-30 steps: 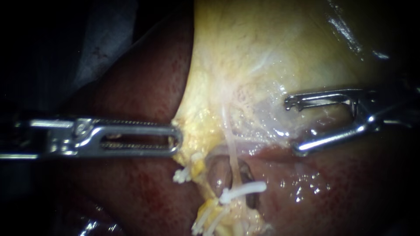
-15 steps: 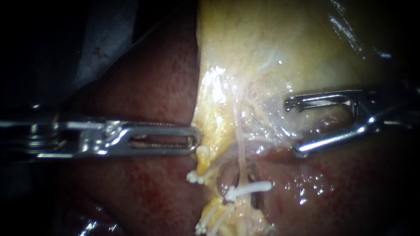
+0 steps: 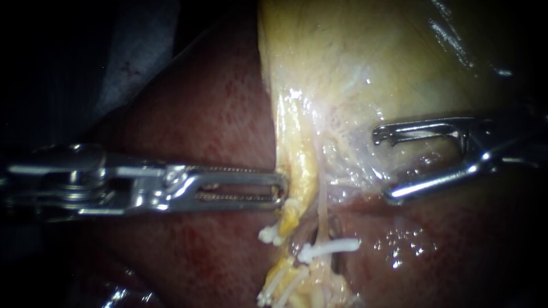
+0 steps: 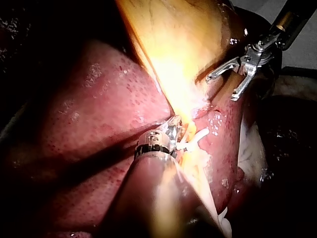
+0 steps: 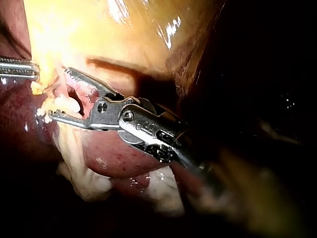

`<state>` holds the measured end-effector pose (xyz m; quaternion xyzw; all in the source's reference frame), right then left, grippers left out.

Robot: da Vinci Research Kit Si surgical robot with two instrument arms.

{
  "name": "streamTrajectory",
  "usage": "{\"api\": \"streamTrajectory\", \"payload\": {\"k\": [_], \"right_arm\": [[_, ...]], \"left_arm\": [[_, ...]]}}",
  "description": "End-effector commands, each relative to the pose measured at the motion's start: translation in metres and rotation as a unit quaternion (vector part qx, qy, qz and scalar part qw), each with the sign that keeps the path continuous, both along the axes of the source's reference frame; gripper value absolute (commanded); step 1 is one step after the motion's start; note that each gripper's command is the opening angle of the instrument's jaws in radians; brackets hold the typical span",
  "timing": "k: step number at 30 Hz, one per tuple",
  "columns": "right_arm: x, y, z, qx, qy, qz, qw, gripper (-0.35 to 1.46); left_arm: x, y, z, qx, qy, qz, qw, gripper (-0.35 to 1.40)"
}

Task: Going back first clip right tube

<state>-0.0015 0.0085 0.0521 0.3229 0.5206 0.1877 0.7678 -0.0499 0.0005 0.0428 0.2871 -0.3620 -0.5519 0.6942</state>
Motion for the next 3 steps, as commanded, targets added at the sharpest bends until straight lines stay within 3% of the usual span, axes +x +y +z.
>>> {"api": "streamTrajectory", "payload": {"k": [1, 3], "right_arm": [[0.0000, 0.0000, 0.0000, 0.000, 0.000, 0.000, 1.0000, 0.60], [0.0000, 0.0000, 0.0000, 0.000, 0.000, 0.000, 1.0000, 0.60]], "left_arm": [[0.0000, 0.0000, 0.0000, 0.000, 0.000, 0.000, 1.0000, -0.35], [0.0001, 0.0000, 0.0000, 0.000, 0.000, 0.000, 1.0000, -0.35]]}}
